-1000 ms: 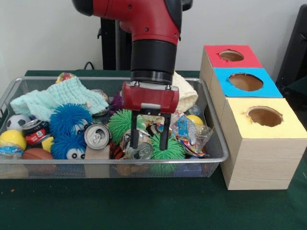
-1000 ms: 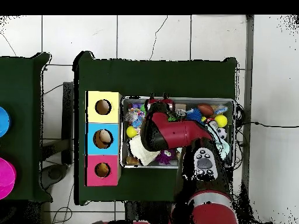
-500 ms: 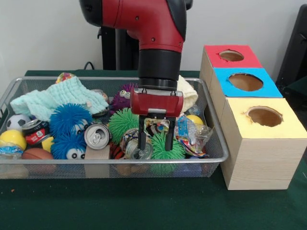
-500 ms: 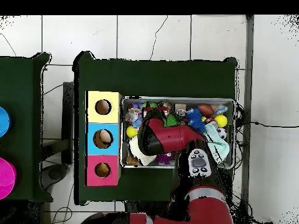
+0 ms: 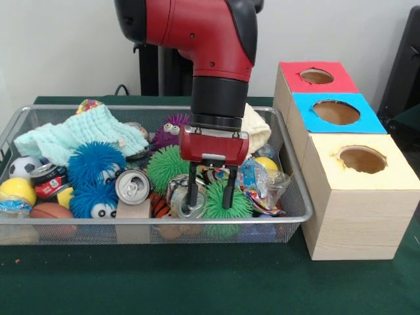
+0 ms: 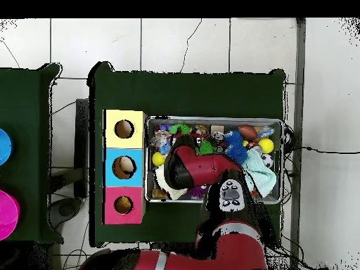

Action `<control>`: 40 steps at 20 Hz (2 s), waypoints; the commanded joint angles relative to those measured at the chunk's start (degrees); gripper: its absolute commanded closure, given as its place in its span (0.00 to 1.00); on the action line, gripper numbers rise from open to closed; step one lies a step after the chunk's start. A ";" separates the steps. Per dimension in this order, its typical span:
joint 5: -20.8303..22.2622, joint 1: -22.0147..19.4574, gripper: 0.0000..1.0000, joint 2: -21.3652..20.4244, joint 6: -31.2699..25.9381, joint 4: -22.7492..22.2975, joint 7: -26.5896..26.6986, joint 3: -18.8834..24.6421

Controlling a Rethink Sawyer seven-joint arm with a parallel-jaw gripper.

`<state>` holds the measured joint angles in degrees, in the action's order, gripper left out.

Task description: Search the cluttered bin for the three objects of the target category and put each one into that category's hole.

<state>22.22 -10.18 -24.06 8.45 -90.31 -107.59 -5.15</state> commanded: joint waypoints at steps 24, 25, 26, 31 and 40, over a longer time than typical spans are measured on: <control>-13.63 -10.61 0.00 -0.77 -66.92 -7.03 10.28 11.14; -13.43 -10.94 0.00 -0.76 -67.41 -6.88 10.24 11.54; -13.20 -11.21 0.00 -0.55 -67.76 -6.82 10.20 11.97; -12.33 -12.45 0.00 -0.66 -66.36 -8.28 9.43 14.35; 8.23 -5.95 0.00 -11.25 -8.13 -11.35 -2.51 10.01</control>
<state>21.19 -20.48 -31.18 -23.79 -98.40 -107.58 2.02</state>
